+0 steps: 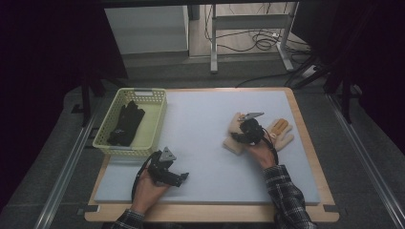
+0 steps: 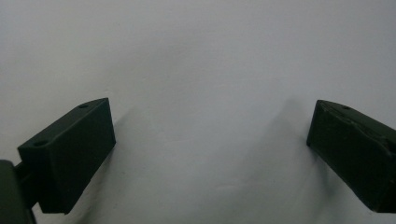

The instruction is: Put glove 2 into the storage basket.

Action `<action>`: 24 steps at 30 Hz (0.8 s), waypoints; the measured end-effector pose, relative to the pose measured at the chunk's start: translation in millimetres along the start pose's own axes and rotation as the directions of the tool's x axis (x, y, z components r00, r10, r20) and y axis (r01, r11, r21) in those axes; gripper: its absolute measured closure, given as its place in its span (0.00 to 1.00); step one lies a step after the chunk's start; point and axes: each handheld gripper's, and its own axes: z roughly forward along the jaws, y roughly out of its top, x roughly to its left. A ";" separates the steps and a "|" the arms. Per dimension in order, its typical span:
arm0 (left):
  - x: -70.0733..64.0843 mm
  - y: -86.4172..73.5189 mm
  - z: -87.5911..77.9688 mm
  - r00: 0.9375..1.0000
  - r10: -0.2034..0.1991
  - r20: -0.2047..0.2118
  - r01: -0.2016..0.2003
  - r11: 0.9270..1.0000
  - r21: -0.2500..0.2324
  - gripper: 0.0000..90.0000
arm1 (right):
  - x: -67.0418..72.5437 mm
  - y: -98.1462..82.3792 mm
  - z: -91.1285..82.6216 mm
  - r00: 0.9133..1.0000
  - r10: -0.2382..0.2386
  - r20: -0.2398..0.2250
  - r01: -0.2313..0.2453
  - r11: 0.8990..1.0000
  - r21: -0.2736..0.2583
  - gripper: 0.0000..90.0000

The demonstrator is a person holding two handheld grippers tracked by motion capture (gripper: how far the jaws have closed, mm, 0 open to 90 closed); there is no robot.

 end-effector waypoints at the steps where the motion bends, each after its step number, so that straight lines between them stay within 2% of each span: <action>1: 0.0 0.0 0.0 1.000 0.000 0.000 0.000 1.000 0.000 0.01 | 1.0 0.6 -2.0 1.000 -0.007 -0.001 0.007 1.000 -0.005 0.64; 3: 0.0 0.0 0.0 1.000 -0.001 0.000 0.001 1.000 0.000 0.01 | 4.2 3.3 -9.9 1.000 -0.022 -0.003 0.022 1.000 -0.022 0.63; 6: 0.0 0.0 -0.1 1.000 0.000 0.000 0.000 1.000 0.000 0.01 | 11.4 9.7 -26.7 0.999 -0.034 -0.041 0.032 0.997 -0.068 0.63; 9: 0.0 0.0 -0.1 1.000 0.000 0.000 0.000 1.000 0.000 0.01 | 22.9 15.2 -39.0 0.995 -0.071 -0.071 0.065 0.995 -0.081 0.63; 10: 0.0 -0.1 -0.1 1.000 0.000 0.000 0.000 1.000 0.000 0.01 | 29.1 17.2 -43.6 0.992 -0.099 -0.081 0.092 0.992 -0.081 0.62; 14: 0.1 0.0 -0.1 1.000 0.002 -0.001 -0.002 1.000 0.000 0.01 | 48.1 21.7 -51.8 0.978 -0.150 -0.142 0.137 0.986 -0.100 0.62; 17: 0.2 0.0 -0.1 1.000 0.002 -0.001 -0.002 1.000 0.000 0.01 | 64.3 23.9 -50.3 0.962 -0.189 -0.195 0.170 0.979 -0.113 0.61; 19: 0.1 0.0 -0.1 1.000 0.002 -0.001 -0.002 1.000 0.000 0.01 | 78.8 23.9 -41.7 0.947 -0.233 -0.221 0.215 0.971 -0.105 0.60; 22: 0.0 -0.1 -0.1 1.000 0.000 -0.001 0.000 1.000 0.000 0.01 | 91.8 20.5 -26.6 0.937 -0.267 -0.224 0.256 0.963 -0.080 0.57; 24: 0.0 -0.1 -0.2 1.000 0.000 -0.001 0.000 1.000 0.000 0.01 | 96.5 16.4 -14.8 0.939 -0.266 -0.219 0.258 0.964 -0.065 0.51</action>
